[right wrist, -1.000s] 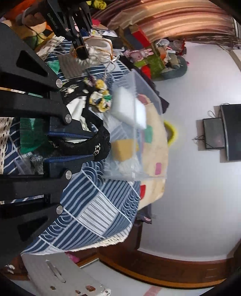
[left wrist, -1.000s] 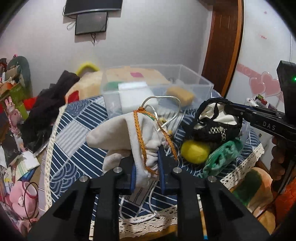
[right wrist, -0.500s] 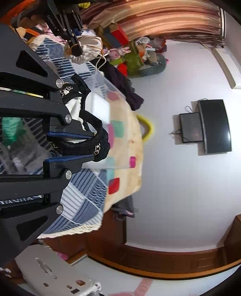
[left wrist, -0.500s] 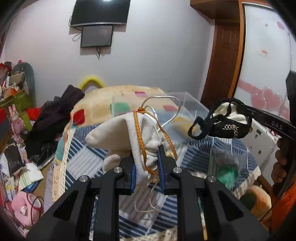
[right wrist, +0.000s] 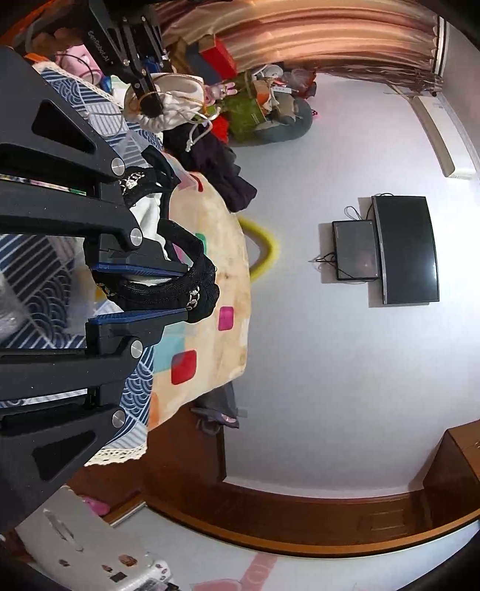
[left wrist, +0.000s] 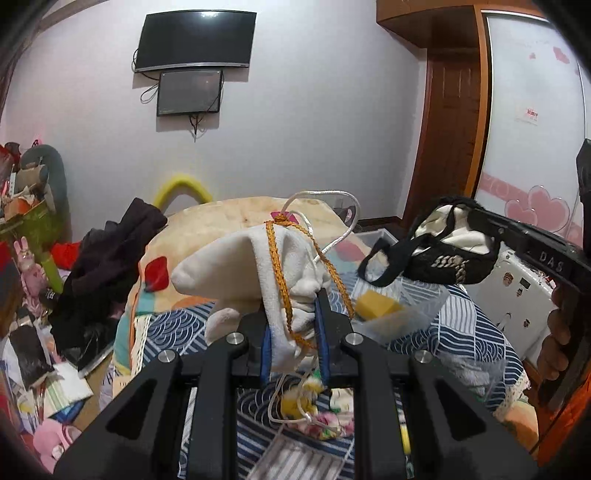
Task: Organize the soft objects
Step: 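Carry the pouch and black bag into the clear box and release both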
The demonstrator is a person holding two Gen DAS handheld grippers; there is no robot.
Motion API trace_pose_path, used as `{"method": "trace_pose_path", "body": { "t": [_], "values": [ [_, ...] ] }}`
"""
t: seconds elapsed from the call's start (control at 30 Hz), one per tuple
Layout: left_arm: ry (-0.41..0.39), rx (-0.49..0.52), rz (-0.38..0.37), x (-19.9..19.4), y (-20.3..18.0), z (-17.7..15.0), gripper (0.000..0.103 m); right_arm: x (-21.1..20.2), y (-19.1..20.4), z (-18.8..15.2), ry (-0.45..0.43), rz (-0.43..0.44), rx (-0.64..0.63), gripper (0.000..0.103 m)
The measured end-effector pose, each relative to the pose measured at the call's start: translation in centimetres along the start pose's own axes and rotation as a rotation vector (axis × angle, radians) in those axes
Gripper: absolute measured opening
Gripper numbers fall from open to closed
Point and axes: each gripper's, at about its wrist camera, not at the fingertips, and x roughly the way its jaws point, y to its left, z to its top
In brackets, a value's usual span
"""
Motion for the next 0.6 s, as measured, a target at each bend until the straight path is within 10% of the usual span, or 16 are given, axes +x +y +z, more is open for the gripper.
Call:
{"method": "trace_pose_path", "body": {
  "t": [0.6],
  "values": [
    [0.191, 0.075, 0.033, 10.9, -0.6, 0.0, 0.019, 8.3, 2.6, -1.6, 0.204, -0.058, -0.12, 0.015]
  ]
}}
